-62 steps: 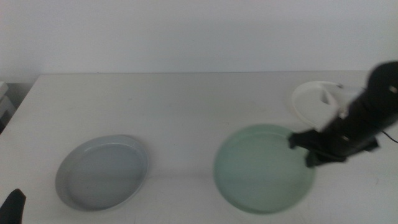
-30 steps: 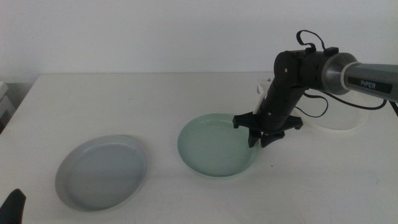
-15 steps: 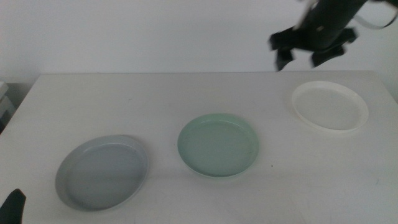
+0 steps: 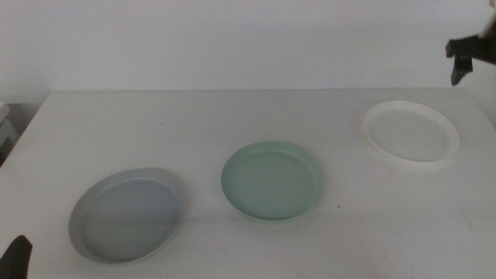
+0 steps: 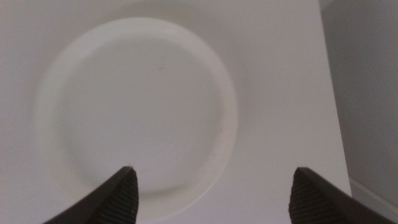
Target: Stack the three bowls on top of each other.
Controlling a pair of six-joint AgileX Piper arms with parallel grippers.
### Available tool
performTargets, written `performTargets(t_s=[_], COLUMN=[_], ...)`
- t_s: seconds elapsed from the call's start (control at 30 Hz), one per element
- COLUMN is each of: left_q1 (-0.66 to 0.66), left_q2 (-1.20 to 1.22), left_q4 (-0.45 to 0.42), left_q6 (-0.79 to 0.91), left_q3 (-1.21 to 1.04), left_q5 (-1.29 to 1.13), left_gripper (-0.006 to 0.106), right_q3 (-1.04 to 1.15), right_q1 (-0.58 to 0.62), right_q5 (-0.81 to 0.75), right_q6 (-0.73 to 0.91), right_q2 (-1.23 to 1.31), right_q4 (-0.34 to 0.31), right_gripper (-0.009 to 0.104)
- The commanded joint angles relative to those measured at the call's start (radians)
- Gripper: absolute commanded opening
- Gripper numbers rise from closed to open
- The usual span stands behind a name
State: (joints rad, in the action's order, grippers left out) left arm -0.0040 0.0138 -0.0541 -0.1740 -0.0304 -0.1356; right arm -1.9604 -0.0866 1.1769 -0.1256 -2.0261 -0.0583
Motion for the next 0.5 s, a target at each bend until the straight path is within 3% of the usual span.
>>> performTargets(t_s=[0.0, 0.47], left_q1=[-0.007, -0.007], left_q2=[0.013, 0.013], left_q4=[0.011, 0.011], left_q6=[-0.011, -0.011], left_q3=[0.004, 0.004], left_q5=[0.072, 0.072], left_gripper=[0.105, 0.105], right_q3=[-0.029, -0.031], right_q1=[-0.039, -0.099], right_q5=[-0.075, -0.236], right_q6=[0.019, 0.037], right_q2=[0.010, -0.199], right_q4=[0.010, 0.089], right_gripper=[0.062, 0.055])
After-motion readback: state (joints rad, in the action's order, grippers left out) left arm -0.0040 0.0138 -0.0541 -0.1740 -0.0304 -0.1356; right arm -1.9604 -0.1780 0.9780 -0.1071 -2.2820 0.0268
